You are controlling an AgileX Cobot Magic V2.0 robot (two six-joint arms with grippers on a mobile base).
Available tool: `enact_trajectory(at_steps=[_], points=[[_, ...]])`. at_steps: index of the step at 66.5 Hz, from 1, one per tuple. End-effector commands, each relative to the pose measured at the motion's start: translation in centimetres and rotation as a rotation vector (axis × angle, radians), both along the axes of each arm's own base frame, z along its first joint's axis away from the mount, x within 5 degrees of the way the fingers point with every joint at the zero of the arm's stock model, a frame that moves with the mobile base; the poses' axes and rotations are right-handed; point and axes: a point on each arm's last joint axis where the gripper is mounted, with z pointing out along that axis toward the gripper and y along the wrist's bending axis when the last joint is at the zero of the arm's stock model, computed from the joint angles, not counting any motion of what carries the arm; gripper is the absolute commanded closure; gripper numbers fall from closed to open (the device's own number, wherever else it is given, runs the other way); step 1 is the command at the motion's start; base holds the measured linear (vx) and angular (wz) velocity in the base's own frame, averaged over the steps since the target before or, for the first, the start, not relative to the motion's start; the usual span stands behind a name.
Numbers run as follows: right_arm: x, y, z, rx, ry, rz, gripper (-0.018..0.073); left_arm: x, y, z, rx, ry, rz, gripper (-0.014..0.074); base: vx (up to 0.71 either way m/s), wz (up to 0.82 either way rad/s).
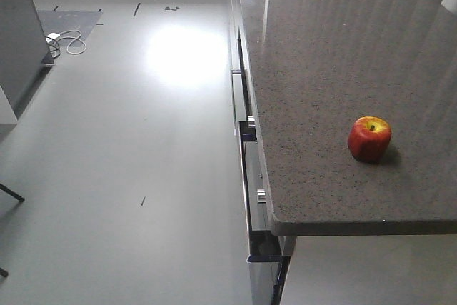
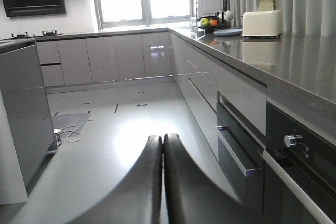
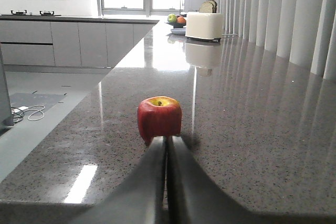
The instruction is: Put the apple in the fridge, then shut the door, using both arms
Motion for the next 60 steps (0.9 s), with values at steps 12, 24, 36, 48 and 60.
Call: enact_trajectory(at_steps=[12,24,36,48,60], points=[[-0.2,-0.1,0.9,-0.003,-0.088,-0.01,0.0562,-0.3,-0.1,1.2,-0.018,-0.096,-0.014,0.0603,0.0,0.0],[-0.2,-0.1,0.9,0.008,-0.097,-0.011,0.0562,-0.3,-0.1,1.2,-0.018,-0.096,-0.014,0.0603,0.0,0.0],[-0.3,-0.3,1.9,0.125,-0.176,-0.017,0.0562,-0.3,-0.1,1.2,-0.018,-0.096,-0.014,0.0603,0.0,0.0],[-0.6,-0.1,5.9,0.031,-0.191,-0.011,0.0562,-0.3,-0.1,1.2,-0.018,-0.096,-0.014,0.0603,0.0,0.0],[0.4,0.2,10.4,-0.05,-0.023,0.017,0.0562,-0.3,-0.1,1.2,-0.018,-0.096,-0.014,0.0603,0.0,0.0]])
